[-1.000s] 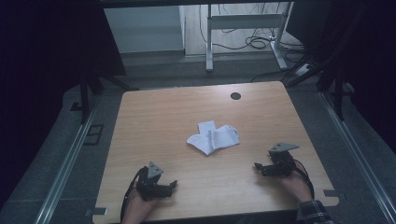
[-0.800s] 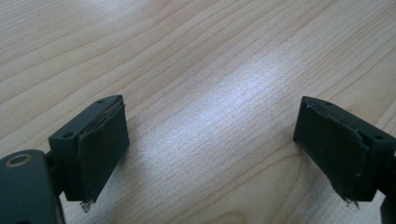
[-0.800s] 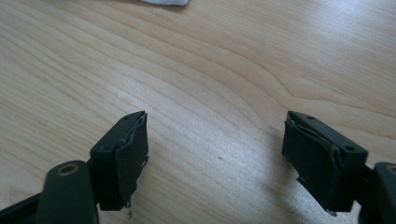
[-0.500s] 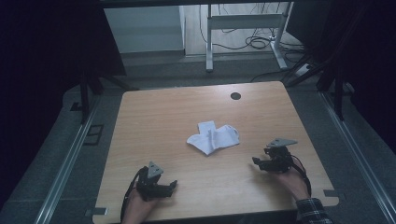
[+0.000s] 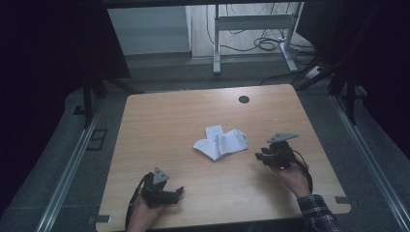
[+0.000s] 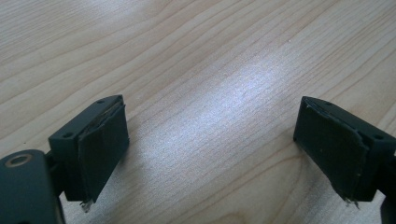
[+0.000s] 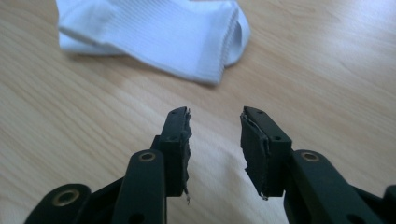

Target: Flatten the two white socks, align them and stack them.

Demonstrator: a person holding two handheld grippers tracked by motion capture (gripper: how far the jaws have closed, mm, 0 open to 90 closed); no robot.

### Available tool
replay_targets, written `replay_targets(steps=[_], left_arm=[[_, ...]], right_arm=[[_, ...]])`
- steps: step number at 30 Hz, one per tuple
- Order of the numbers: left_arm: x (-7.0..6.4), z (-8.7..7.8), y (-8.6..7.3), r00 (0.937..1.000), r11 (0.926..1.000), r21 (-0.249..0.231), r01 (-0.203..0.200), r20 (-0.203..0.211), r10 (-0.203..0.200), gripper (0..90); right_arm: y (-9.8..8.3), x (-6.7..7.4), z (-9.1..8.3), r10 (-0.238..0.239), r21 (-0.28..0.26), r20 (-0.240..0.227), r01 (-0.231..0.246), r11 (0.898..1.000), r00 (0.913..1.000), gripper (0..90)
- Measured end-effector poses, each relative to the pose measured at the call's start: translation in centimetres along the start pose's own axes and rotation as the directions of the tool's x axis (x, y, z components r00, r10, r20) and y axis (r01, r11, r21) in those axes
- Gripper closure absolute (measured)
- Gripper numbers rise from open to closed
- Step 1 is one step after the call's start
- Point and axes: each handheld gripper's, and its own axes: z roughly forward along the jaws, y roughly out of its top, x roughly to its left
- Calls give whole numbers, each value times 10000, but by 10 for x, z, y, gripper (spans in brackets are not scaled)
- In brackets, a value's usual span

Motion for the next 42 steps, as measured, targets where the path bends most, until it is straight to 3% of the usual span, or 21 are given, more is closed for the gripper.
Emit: replay_targets(steps=[9, 15, 22, 25, 27, 32, 42], left_arm=[[0, 0, 0, 10000, 10000, -21, -1, 1, 1, 100], [0, 0, 0, 10000, 10000, -21, 0, 1, 0, 100], [0, 0, 0, 10000, 10000, -21, 1, 2, -1, 100], [0, 0, 0, 10000, 10000, -20, 1, 2, -1, 100], [0, 0, 0, 10000, 10000, -20, 0, 1, 0, 100], [0, 0, 0, 10000, 10000, -22, 0, 0, 0, 100], [0, 0, 0, 10000, 10000, -19, -2, 1, 2, 100]], right_arm=[[27, 3, 21, 114, -2, -263, -114, 9999, 9996, 698], [41, 6, 42, -22, 169, -2, 22, 9999, 10000, 653], [39, 3, 63, 38, 519, 244, -51, 9986, 9997, 628], [33, 3, 70, 80, 700, 332, -103, 9975, 9994, 789], [33, 3, 68, 273, 724, 241, -290, 9970, 9993, 821], [38, 5, 57, 160, 575, 80, -164, 9982, 9998, 824], [65, 8, 7, 66, -431, -241, -76, 9990, 9997, 822]])
